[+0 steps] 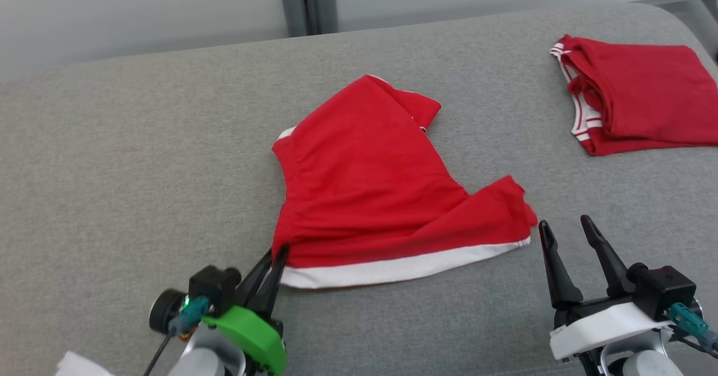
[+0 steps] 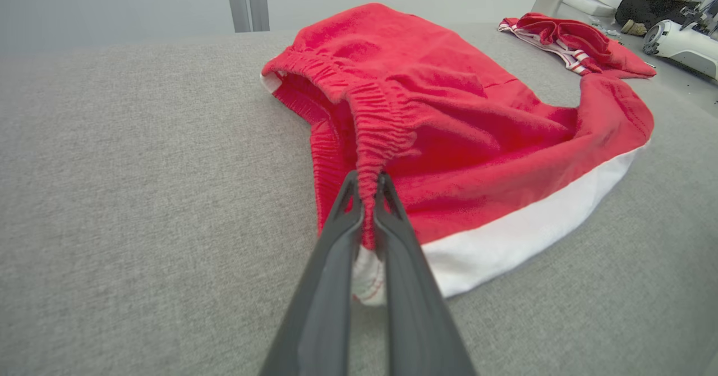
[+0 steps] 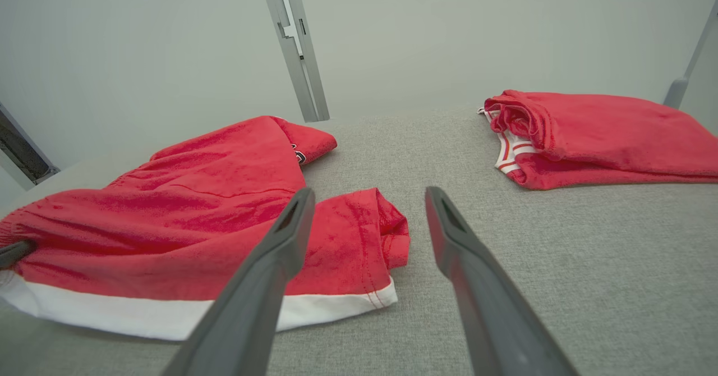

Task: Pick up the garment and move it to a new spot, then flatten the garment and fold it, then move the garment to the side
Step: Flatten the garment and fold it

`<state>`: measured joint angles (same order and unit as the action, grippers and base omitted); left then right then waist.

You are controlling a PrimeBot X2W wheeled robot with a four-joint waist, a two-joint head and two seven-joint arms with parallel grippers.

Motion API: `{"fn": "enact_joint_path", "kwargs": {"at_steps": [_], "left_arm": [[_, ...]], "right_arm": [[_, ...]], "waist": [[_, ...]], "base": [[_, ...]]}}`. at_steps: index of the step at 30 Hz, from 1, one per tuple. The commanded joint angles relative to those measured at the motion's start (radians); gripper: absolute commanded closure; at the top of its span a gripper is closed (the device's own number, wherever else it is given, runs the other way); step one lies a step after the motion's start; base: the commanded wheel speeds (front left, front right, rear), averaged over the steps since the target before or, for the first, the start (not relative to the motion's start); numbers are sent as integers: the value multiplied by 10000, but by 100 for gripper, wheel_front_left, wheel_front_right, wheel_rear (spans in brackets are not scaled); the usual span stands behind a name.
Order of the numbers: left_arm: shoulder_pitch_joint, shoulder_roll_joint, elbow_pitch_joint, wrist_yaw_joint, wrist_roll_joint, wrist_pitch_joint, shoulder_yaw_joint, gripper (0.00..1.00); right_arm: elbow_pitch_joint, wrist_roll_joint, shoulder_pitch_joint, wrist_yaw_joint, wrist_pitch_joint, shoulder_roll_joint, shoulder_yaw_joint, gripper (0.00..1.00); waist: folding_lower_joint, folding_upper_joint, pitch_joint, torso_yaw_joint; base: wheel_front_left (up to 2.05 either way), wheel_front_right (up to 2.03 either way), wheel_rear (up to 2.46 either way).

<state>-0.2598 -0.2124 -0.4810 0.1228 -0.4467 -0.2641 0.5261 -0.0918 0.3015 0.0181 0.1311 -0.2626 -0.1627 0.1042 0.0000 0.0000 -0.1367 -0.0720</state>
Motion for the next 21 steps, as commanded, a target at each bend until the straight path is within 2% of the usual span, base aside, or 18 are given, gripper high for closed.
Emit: {"fn": "enact_joint_path", "kwargs": {"at_steps": [1, 6, 9, 10, 11, 12, 21], "left_arm": [[343, -103, 169, -80, 45, 6, -124, 100], [1045, -111, 551, -120, 127, 5, -450, 100], [1128, 70, 578, -122, 175, 6, -627, 100], [1115, 102, 532, -141, 262, 6, -692, 87], [1072, 128, 482, -190, 391, 6, -757, 55], [1042, 180, 450, -197, 484, 5, -811, 0], [1360, 634, 976, -298, 1044, 5, -2048, 0]], "right_arm": [[-27, -29, 57, -8, -27, -11, -38, 0], [-94, -43, -7, -8, -27, -45, -70, 0], [-167, -46, -40, -8, -27, -67, -40, 0], [-216, -47, -52, -8, -27, -68, -31, 0], [-257, -47, -67, -8, -27, -63, -19, 0], [-283, -48, -78, -8, -27, -58, -24, 0], [-269, -91, 161, -8, -27, 48, -329, 0]], "waist": [[0, 0, 58, 292], [0, 0, 36, 461], [0, 0, 72, 438], [0, 0, 100, 402], [0, 0, 125, 364], [0, 0, 152, 331], [0, 0, 471, 342]], "base": [[0, 0, 0], [0, 0, 0], [0, 0, 0], [0, 0, 0], [0, 0, 0], [0, 0, 0], [0, 0, 0]]}}
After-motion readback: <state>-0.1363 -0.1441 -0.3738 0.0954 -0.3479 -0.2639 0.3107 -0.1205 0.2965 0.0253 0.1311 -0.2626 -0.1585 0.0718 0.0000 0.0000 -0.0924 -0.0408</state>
